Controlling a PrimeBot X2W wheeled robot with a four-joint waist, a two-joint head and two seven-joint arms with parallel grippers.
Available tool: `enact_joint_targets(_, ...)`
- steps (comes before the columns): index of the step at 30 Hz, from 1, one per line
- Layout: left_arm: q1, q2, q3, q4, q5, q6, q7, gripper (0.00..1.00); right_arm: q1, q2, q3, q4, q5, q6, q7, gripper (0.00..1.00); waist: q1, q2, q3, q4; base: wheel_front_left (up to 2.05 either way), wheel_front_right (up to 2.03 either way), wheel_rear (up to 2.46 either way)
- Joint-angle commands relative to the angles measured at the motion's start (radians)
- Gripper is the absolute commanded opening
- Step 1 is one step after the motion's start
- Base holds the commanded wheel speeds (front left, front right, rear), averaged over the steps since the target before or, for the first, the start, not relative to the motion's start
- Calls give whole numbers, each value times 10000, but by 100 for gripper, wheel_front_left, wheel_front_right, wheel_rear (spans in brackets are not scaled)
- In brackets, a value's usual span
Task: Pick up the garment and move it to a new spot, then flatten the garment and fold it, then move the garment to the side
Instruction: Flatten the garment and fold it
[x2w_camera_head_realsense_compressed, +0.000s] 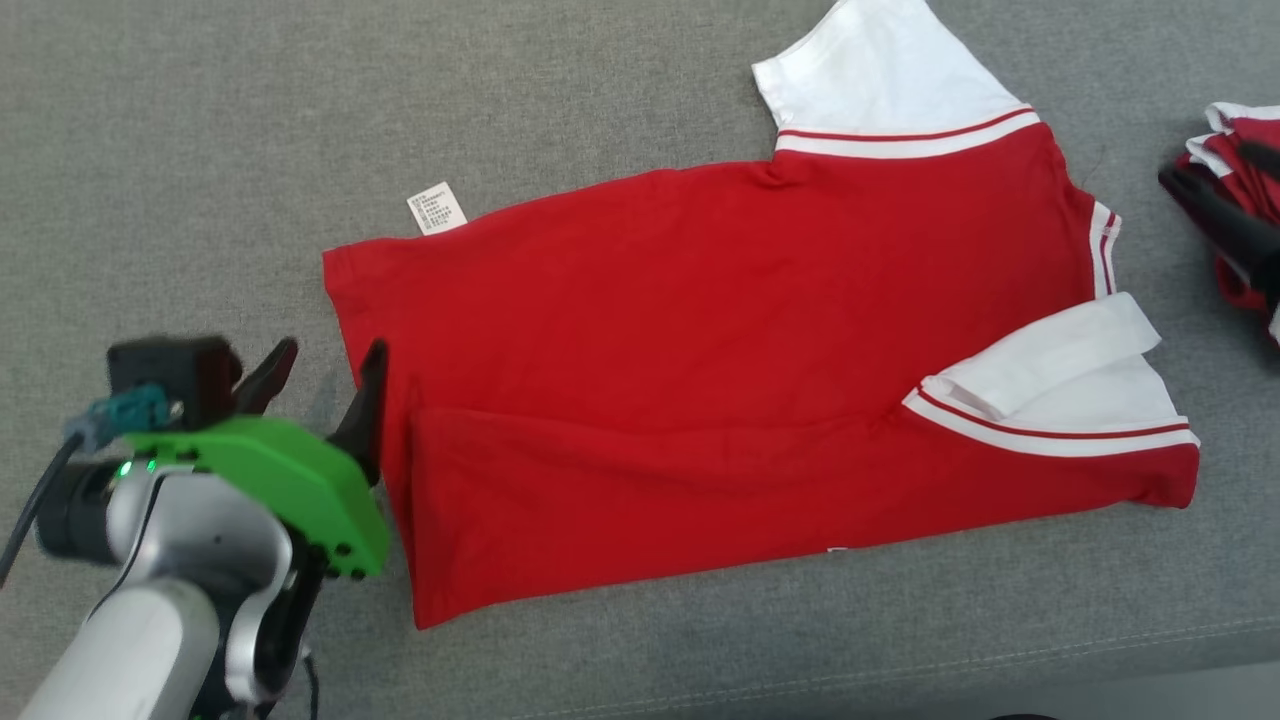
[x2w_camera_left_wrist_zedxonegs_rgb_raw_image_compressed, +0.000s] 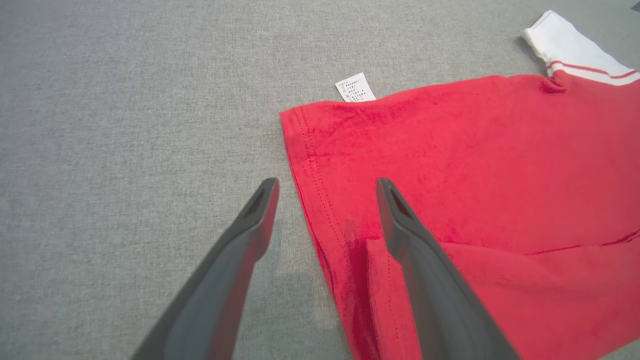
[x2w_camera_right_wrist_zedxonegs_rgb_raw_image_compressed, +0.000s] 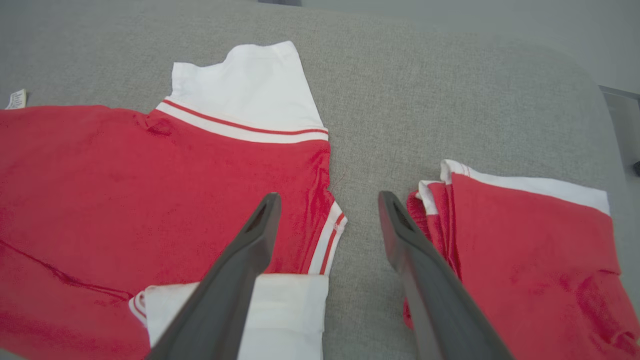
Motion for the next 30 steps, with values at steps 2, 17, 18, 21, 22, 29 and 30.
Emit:
enact_joint_targets(2, -1302, -528, -321, 851, 7, -298, 243, 100, -1423, 714, 435, 860, -573, -5, -95, 100, 0, 0, 614, 244, 0, 0, 0)
enact_joint_targets(17, -4696, -2604, -2034, 5576, 552, -1699, -76, 100, -5492, 2066, 1855, 5877, -2165, -9, -1970, 100, 0, 0, 1523, 2028, 0, 0, 0)
enact_joint_targets(18, -4775, -2732, -2095, 5696, 491, -1790, -109, 100, -5617, 2039, 1876, 6124, -2210, -9, -2047, 100, 0, 0, 1579, 2132, 0, 0, 0)
enact_joint_targets(21, -4972, -3074, -2282, 6124, 462, -2000, -203, 84, -5750, 2104, 1953, 6896, -2182, -9, -2105, 100, 0, 0, 1628, 2397, 0, 0, 0)
enact_joint_targets(22, -4983, -3187, -2346, 6270, 397, -2068, -244, 45, -5765, 2136, 1980, 7126, -2162, -9, -2162, 100, 0, 0, 1606, 2463, 0, 0, 0)
enact_joint_targets(29, -5254, -3503, -2484, 6662, 226, -2436, -425, 0, -5700, 2549, 2607, 7592, -1587, 10, -2152, 0, 0, 0, 1722, 2545, 0, 0, 0)
enact_joint_targets(30, -5298, -3511, -2437, 6668, 199, -2457, -503, 0, -5703, 2537, 2765, 7507, -1454, 18, -2221, 0, 0, 0, 1719, 2508, 0, 0, 0)
